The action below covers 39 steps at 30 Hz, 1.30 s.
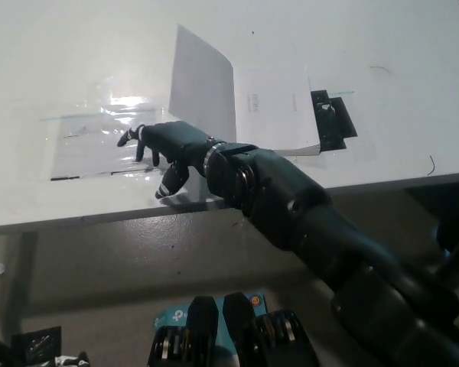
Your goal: The robot uses its right hand to slide under the cover of the book kept in the middle of the desk and open it
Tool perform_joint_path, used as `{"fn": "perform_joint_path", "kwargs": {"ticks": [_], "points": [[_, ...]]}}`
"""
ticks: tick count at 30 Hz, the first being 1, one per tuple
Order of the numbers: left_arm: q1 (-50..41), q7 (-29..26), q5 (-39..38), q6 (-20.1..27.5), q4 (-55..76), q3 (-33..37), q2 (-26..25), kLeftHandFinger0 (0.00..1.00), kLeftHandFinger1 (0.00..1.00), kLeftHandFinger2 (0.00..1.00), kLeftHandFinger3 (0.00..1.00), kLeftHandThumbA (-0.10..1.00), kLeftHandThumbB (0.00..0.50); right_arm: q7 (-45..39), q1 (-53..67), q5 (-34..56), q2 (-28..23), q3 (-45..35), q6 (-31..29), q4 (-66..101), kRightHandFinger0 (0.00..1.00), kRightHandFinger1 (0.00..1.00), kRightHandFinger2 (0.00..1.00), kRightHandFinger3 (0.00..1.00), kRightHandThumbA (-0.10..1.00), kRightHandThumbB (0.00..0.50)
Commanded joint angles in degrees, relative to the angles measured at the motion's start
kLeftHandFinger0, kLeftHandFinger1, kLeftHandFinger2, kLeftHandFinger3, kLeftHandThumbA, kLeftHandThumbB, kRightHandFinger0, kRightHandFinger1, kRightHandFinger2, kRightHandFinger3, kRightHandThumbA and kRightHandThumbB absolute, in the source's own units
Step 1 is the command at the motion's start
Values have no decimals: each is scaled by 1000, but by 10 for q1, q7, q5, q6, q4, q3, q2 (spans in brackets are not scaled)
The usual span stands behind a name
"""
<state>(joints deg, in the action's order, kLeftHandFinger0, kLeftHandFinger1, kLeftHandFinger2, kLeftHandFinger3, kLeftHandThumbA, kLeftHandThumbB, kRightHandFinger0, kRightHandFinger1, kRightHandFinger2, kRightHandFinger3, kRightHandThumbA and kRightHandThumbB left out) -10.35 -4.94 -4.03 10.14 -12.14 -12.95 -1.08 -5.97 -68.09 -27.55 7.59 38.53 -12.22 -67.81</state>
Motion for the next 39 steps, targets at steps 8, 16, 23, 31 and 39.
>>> {"fn": "perform_joint_path", "kwargs": {"ticks": [8,16,23,31,39], "points": [[-9,-7,0,16,-6,-5,-4,525,474,367,316,573,0,-20,-12,9,-24,-47,-14,52,580,640,766,951,1000,195],[-16,-10,-7,14,-2,-12,-1,508,462,357,328,552,0,-58,14,65,-56,-147,14,204,504,499,639,864,988,184],[-22,-16,5,18,-12,-9,1,502,456,377,355,557,4,-40,17,113,-66,-245,34,287,673,584,621,853,907,168],[-22,-19,2,31,-23,-11,7,466,419,346,326,573,0,-54,65,173,-84,-339,121,457,522,570,643,886,937,96],[-25,-12,-15,43,-32,-16,10,502,463,388,364,587,5,-52,184,244,-127,-435,189,646,548,638,678,877,1000,126]]}}
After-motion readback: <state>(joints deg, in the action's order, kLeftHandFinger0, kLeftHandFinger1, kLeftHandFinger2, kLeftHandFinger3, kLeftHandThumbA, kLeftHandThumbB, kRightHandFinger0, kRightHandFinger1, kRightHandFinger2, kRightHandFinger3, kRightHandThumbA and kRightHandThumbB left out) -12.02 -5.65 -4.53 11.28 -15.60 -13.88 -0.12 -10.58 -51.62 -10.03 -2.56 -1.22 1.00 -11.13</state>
